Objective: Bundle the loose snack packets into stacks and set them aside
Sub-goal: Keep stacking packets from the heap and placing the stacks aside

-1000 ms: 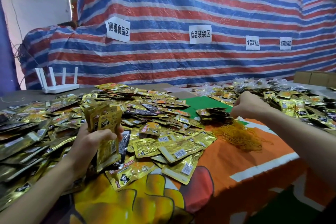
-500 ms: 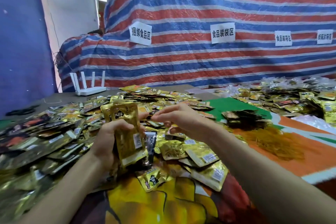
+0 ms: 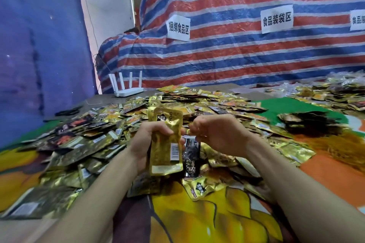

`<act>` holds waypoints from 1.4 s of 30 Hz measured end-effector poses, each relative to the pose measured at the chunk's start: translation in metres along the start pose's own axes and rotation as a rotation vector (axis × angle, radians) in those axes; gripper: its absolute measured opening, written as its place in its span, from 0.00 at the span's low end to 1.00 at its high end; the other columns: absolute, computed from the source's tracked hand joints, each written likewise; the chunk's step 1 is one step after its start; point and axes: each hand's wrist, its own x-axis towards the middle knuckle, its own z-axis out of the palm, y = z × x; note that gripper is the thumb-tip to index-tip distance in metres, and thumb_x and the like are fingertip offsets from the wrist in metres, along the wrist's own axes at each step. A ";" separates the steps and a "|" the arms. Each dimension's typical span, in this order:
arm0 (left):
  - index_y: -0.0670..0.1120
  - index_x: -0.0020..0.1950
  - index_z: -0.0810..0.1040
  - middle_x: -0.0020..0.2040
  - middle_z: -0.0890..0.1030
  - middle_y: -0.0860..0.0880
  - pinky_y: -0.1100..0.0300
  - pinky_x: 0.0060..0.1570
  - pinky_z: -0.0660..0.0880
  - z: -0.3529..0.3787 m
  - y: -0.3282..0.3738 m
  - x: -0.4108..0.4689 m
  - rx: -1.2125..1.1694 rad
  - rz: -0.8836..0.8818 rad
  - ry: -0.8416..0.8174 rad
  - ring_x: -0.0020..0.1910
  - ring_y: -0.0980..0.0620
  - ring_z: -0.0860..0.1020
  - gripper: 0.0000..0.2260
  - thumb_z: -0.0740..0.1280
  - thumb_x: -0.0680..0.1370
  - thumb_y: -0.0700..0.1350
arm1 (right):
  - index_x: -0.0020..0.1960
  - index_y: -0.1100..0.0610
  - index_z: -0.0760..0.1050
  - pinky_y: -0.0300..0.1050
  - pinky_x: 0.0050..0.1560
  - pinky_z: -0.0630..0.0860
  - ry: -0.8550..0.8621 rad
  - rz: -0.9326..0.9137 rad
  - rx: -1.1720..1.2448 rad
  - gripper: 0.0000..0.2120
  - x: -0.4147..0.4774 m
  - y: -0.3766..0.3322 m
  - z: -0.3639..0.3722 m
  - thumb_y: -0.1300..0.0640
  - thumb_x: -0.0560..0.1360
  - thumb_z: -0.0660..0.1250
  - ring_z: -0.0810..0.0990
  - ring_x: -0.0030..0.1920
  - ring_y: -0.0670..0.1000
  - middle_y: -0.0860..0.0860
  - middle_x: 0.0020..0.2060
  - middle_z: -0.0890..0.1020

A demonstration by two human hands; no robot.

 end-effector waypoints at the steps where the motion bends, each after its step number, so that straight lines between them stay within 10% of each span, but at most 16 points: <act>1: 0.35 0.51 0.80 0.41 0.78 0.40 0.51 0.46 0.78 0.000 0.000 0.000 -0.035 -0.001 -0.047 0.39 0.45 0.78 0.20 0.69 0.61 0.40 | 0.35 0.56 0.77 0.48 0.53 0.70 -0.053 -0.020 0.073 0.07 -0.003 -0.002 -0.001 0.56 0.70 0.66 0.79 0.46 0.52 0.53 0.39 0.79; 5: 0.37 0.48 0.81 0.41 0.76 0.43 0.53 0.46 0.77 -0.001 0.000 -0.001 -0.108 -0.004 -0.182 0.40 0.46 0.76 0.14 0.67 0.64 0.41 | 0.34 0.58 0.76 0.53 0.62 0.73 -0.064 -0.125 0.346 0.05 -0.010 -0.008 -0.001 0.58 0.66 0.63 0.79 0.42 0.55 0.54 0.33 0.77; 11: 0.34 0.54 0.81 0.41 0.78 0.42 0.53 0.42 0.79 0.000 -0.003 0.002 -0.138 0.044 -0.147 0.39 0.46 0.78 0.19 0.65 0.65 0.40 | 0.64 0.56 0.79 0.43 0.35 0.82 0.015 -0.154 0.336 0.18 -0.005 -0.004 0.008 0.65 0.76 0.63 0.72 0.24 0.43 0.51 0.35 0.80; 18: 0.42 0.43 0.83 0.39 0.82 0.46 0.52 0.49 0.78 -0.002 -0.002 0.010 -0.255 0.210 0.186 0.36 0.49 0.81 0.09 0.68 0.69 0.45 | 0.61 0.47 0.82 0.50 0.37 0.84 0.290 -0.170 -0.182 0.23 -0.003 0.009 0.020 0.56 0.67 0.79 0.87 0.46 0.59 0.57 0.52 0.86; 24: 0.44 0.45 0.78 0.41 0.81 0.46 0.49 0.46 0.78 0.004 -0.005 0.014 -0.341 0.386 0.334 0.38 0.47 0.81 0.08 0.68 0.78 0.49 | 0.61 0.40 0.80 0.56 0.50 0.84 0.327 -0.217 -0.382 0.27 0.006 0.027 0.052 0.52 0.64 0.83 0.86 0.54 0.52 0.53 0.59 0.81; 27: 0.41 0.54 0.79 0.49 0.83 0.42 0.39 0.54 0.80 0.010 -0.004 0.010 -0.330 0.435 0.383 0.50 0.39 0.84 0.14 0.69 0.78 0.51 | 0.60 0.35 0.78 0.43 0.55 0.81 0.344 -0.263 -0.536 0.26 0.005 0.031 0.063 0.48 0.65 0.82 0.81 0.58 0.42 0.44 0.60 0.80; 30: 0.36 0.62 0.79 0.57 0.83 0.39 0.36 0.58 0.78 0.018 -0.005 0.008 -0.320 0.416 0.385 0.57 0.37 0.82 0.23 0.67 0.79 0.55 | 0.60 0.37 0.77 0.26 0.49 0.74 0.352 -0.318 -0.545 0.27 0.004 0.036 0.072 0.48 0.64 0.82 0.77 0.55 0.33 0.34 0.58 0.79; 34: 0.42 0.50 0.85 0.49 0.86 0.45 0.50 0.44 0.82 0.021 -0.013 0.010 -0.268 0.365 0.280 0.50 0.43 0.85 0.18 0.67 0.78 0.56 | 0.67 0.47 0.74 0.31 0.48 0.78 0.351 -0.410 -0.366 0.35 0.008 0.039 0.071 0.67 0.66 0.81 0.81 0.55 0.37 0.41 0.59 0.80; 42: 0.45 0.48 0.88 0.54 0.85 0.41 0.53 0.48 0.82 0.028 -0.013 0.011 -0.198 0.318 0.159 0.55 0.43 0.84 0.18 0.64 0.80 0.55 | 0.62 0.40 0.75 0.31 0.44 0.79 0.462 -0.465 -0.409 0.34 0.010 0.036 0.064 0.60 0.64 0.83 0.82 0.54 0.37 0.39 0.55 0.79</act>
